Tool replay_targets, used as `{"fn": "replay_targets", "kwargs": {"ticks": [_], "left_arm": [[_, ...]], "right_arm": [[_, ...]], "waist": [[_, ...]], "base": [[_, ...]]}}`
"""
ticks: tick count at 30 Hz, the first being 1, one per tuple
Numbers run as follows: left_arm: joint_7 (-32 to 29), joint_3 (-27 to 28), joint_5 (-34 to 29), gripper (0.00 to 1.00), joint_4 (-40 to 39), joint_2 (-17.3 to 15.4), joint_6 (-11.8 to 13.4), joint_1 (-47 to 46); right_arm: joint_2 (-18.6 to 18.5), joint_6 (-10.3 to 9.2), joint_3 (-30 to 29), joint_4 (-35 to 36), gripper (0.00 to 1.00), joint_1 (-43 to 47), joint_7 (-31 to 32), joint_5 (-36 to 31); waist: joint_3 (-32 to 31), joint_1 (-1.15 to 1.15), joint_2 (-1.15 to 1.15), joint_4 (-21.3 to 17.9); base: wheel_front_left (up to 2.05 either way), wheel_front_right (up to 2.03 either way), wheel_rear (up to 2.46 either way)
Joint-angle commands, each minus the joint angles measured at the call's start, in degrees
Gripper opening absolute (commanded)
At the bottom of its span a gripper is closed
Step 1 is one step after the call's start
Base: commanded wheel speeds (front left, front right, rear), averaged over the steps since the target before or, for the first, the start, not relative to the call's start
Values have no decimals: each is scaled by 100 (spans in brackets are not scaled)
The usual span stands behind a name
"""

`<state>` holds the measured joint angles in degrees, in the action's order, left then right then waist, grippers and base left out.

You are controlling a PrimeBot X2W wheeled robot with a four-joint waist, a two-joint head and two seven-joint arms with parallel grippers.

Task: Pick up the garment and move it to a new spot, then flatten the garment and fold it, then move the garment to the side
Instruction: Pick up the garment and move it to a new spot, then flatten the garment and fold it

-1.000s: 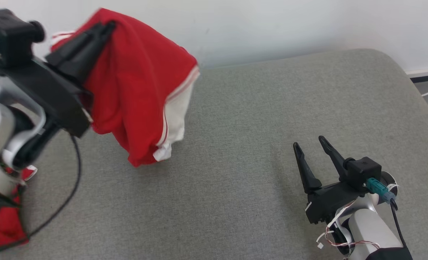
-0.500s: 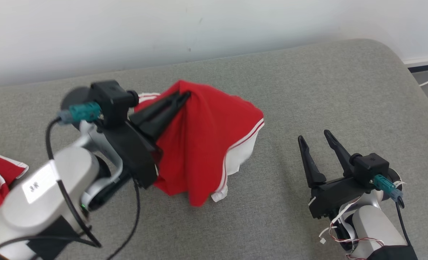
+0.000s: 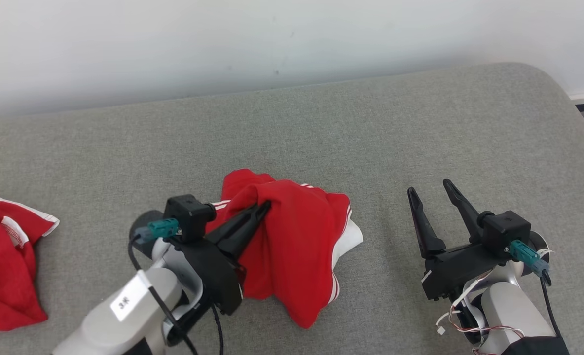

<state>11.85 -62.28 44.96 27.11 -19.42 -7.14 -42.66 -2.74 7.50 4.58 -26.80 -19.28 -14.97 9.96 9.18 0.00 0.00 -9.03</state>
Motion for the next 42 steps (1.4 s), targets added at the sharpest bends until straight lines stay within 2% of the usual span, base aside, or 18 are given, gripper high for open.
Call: {"fn": "replay_targets", "kwargs": {"ticks": [1, 4, 5, 6, 15, 19, 24, 28, 34, 42], "left_arm": [[84, -33, 39, 0, 115, 60, -24, 62], [202, -212, 132, 0, 476, 309, -34, 119], [238, -235, 154, 40, 535, 357, -29, 120], [251, -261, 173, 100, 578, 400, -29, 115], [338, -149, 253, 100, 399, 573, -30, 109], [345, 207, 74, 100, -64, 452, -14, 226], [346, 612, 75, 100, -275, 289, 70, 344], [347, 803, 100, 100, -108, 174, 106, 401], [308, 928, 245, 100, 608, 78, 44, 380], [311, 835, 621, 100, 1565, 180, -30, 93]], "right_arm": [[-26, -2, 0, -14, 100, 7, -32, -31], [-27, -2, 25, -40, 100, 37, -31, -51], [-27, -2, 28, -48, 100, 48, -32, -56], [-27, -2, 20, -54, 100, 57, -31, -65], [-26, -2, -51, -97, 100, 217, -32, -112], [-27, -2, -49, -113, 100, 278, -31, -134], [-27, -2, -32, -119, 100, 300, -31, -138], [-27, -1, 16, -126, 100, 256, -31, -116], [-29, -2, 63, -137, 100, 193, -31, -122], [-26, -2, 104, -124, 100, 78, -17, -132]], "waist": [[-26, 0, 0, 20], [-93, 0, 0, 41], [-114, 0, 0, 48], [-131, 0, 0, 59], [-332, 0, 0, 204], [-434, 0, 0, 275], [-467, 0, 0, 295], [-455, 0, 0, 262], [-422, 0, 0, 144], [-286, 0, 0, -46]], "base": [[0, 0, 0], [0, 0, 0], [0, 0, 0], [0, 0, 0], [0, 0, 0], [0, 0, 0], [0, 0, 0], [0, 0, 0], [0, 0, 0], [0, 0, 0]]}}
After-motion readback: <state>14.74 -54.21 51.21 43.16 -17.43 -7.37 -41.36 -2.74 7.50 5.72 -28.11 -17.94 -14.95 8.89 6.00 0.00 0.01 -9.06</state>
